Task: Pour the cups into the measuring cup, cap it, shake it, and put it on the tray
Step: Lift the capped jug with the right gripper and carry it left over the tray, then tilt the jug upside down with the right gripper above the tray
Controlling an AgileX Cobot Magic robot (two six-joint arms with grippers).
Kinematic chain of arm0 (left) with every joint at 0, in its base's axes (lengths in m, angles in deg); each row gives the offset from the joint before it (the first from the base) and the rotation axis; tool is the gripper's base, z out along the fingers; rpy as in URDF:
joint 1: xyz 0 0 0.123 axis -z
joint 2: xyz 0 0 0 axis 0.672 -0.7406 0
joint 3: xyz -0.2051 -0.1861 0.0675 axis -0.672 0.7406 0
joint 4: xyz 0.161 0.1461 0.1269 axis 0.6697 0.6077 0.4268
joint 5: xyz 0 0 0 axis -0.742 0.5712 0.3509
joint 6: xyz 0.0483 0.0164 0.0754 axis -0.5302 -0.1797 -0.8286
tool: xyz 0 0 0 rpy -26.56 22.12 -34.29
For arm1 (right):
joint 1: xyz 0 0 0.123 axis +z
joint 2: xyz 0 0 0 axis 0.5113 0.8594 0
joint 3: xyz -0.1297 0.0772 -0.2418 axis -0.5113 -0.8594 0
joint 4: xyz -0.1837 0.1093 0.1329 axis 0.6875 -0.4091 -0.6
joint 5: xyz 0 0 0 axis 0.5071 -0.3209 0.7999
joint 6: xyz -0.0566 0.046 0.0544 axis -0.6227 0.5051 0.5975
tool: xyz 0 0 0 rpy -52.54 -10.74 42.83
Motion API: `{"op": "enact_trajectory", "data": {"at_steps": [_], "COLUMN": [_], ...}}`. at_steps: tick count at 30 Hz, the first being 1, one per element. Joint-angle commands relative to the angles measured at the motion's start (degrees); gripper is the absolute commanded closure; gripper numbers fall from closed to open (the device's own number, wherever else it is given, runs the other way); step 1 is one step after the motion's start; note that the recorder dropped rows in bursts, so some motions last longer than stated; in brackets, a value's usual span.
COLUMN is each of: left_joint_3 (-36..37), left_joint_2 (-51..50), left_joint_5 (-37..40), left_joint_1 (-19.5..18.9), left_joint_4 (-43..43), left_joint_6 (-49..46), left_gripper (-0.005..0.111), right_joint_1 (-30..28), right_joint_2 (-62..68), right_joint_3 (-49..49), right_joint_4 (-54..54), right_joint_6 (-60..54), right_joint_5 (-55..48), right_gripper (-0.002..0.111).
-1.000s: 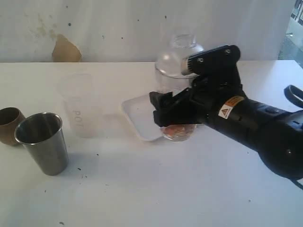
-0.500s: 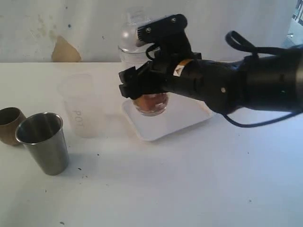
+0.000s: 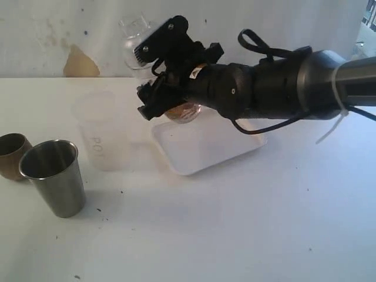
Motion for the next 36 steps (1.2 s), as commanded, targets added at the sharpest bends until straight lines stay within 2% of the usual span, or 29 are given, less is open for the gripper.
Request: {"op": "enact_trajectory", "data": {"at_steps": [1, 2, 4, 6, 14, 27, 36], "left_joint_3": [0.29, 0.29, 0.29, 0.29, 0.29, 0.29, 0.29], "left_joint_2": [0.15, 0.15, 0.15, 0.15, 0.15, 0.15, 0.15], "left_joint_5": [0.02, 0.02, 0.02, 0.02, 0.02, 0.02, 0.02], "left_joint_1": [0.08, 0.08, 0.08, 0.08, 0.08, 0.08, 0.08], "left_joint_4": [0.15, 0.15, 0.15, 0.15, 0.15, 0.15, 0.15], "left_joint_6": [0.13, 0.13, 0.13, 0.13, 0.13, 0.13, 0.13], "left_gripper": [0.107, 0.107, 0.107, 0.107, 0.107, 0.107, 0.107], "right_joint_1": [-0.06, -0.06, -0.06, -0.06, -0.06, -0.06, 0.19], "right_joint_2": [-0.21, 0.02, 0.8, 1.41, 6.38, 9.59, 9.59], "right_joint_3": [1.1, 1.1, 1.1, 1.19, 5.81, 6.42, 6.7], "right_joint_4": [-22.81, -28.7, -32.43, -32.76, -32.76, -32.64, -32.51], "right_joint_6": [-26.23, -36.11, -49.39, -54.42, -55.36, -70.07, -70.3], "right_joint_5": [15.33, 17.75, 17.89, 17.78, 15.65, 18.36, 18.02], "right_gripper": [0.108, 0.108, 0.108, 0.108, 0.108, 0.108, 0.108]}}
